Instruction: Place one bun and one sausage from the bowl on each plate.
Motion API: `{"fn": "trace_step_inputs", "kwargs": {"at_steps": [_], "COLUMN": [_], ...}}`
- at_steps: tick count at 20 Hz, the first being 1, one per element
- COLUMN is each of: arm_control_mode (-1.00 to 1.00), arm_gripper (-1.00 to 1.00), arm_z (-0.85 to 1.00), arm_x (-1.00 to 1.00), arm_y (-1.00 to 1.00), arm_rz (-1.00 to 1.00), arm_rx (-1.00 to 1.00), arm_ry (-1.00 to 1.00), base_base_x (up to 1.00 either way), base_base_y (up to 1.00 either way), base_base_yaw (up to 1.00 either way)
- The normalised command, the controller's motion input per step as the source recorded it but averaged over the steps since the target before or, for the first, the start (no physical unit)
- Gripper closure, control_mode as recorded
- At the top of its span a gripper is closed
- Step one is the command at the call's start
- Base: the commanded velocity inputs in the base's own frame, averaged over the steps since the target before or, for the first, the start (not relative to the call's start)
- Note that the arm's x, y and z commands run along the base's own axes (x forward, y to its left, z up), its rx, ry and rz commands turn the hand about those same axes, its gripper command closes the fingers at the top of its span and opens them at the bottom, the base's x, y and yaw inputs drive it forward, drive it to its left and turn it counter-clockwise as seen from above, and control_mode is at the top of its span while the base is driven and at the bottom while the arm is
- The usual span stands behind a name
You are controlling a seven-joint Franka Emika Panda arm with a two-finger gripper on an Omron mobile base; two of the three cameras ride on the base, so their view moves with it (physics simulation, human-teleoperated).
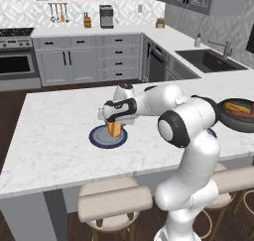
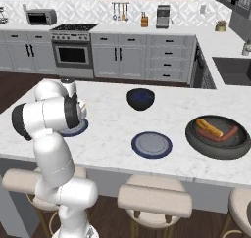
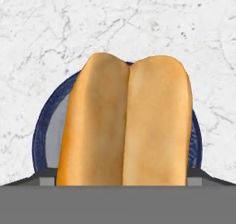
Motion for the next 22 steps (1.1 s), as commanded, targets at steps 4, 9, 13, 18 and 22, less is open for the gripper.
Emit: {"fn": "trace_step_inputs", "kwargs": {"at_steps": [4,9,13,18,22], "arm_control_mode": [-1.00,-1.00,-1.00,-1.00,-1.00], "arm_gripper": [-1.00,-1.00,-1.00,-1.00,-1.00], "arm_z": [-0.25,0.05,0.12,0.24,0.05], "arm_x": [0.70,0.03,-0.26,-0.83,-1.00], "arm_y": [0.13,0.02,0.01,-0.01,-0.64], "arm_rz": [0.00,0.00,0.00,-0.04,-0.10], "arm_rx": [0.00,0.00,0.00,0.03,0.11], "arm_ry": [0.04,0.00,-0.01,-0.03,-0.13], "base_base_x": [0.00,0.00,0.00,0.00,0.00], "base_base_y": [0.00,0.00,0.00,0.00,0.00], "base_base_yaw": [0.00,0.00,0.00,0.00,0.00]}}
